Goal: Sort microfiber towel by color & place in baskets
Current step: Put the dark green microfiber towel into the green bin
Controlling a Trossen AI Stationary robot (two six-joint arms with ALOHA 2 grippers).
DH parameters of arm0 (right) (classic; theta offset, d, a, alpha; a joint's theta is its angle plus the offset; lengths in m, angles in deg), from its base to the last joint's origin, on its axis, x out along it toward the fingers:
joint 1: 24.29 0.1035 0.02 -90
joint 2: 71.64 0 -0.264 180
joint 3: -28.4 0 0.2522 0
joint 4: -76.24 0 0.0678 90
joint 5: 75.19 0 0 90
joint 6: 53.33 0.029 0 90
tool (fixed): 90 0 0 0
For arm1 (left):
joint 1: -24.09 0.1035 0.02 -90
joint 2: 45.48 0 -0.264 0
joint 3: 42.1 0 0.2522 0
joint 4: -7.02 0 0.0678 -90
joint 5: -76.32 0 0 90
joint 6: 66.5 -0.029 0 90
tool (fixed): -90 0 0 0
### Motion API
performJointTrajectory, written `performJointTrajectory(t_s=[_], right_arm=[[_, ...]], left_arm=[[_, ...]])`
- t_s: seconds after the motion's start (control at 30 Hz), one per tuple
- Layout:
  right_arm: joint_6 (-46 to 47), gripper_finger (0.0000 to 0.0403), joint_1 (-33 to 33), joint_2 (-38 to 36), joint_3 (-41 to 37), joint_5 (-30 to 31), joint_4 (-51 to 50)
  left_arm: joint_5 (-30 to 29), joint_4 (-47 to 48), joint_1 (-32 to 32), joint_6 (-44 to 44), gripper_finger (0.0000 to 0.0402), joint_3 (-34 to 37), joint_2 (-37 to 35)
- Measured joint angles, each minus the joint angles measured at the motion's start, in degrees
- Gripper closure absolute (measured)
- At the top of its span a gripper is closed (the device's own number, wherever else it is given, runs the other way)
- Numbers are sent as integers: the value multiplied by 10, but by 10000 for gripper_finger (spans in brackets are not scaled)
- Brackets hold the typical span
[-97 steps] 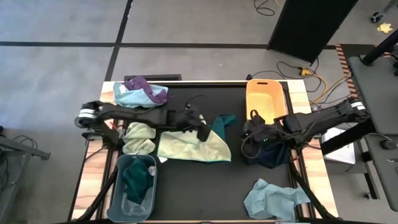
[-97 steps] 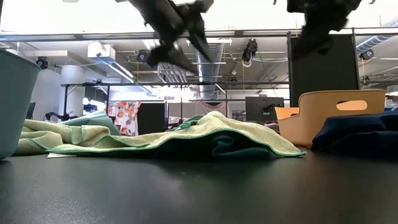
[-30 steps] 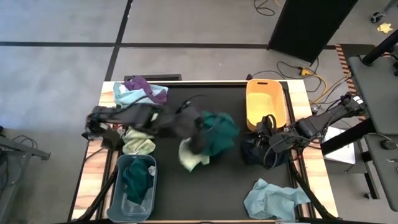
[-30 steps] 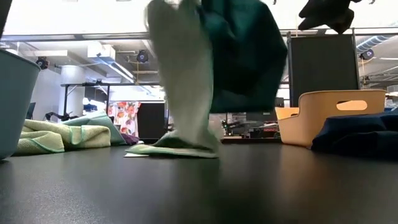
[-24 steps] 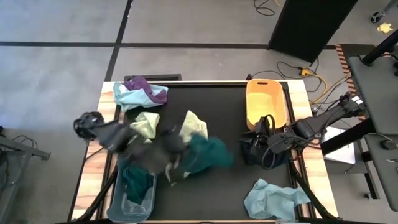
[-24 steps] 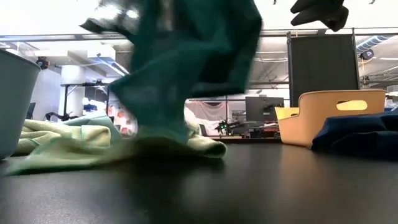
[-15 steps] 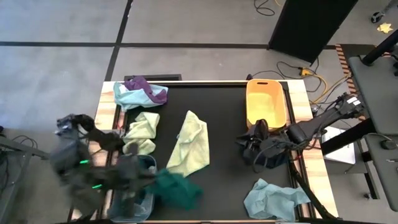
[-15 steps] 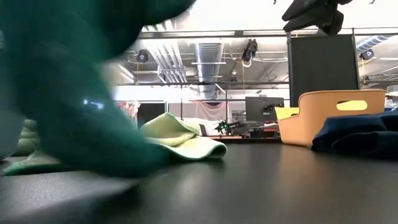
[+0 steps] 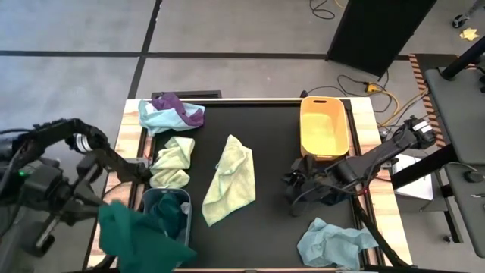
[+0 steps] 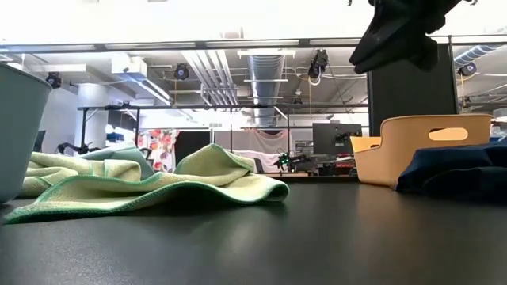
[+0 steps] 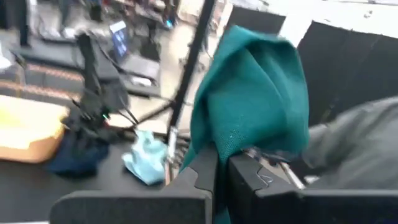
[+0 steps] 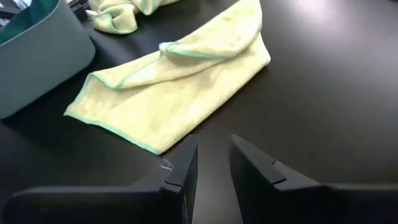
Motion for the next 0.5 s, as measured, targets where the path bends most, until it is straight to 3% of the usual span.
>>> performJointTrajectory(t_s=[0.3,0.4,0.5], right_arm=[[45,339,2,18,0,-20,1],[49,339,2,21,0,-29,2],[46,334,2,22,0,-31,1]], left_arm=[[6,43,-2,-39,402,1,-9],[21,92,-2,33,401,4,-8],[77,161,-2,151,401,11,-1]])
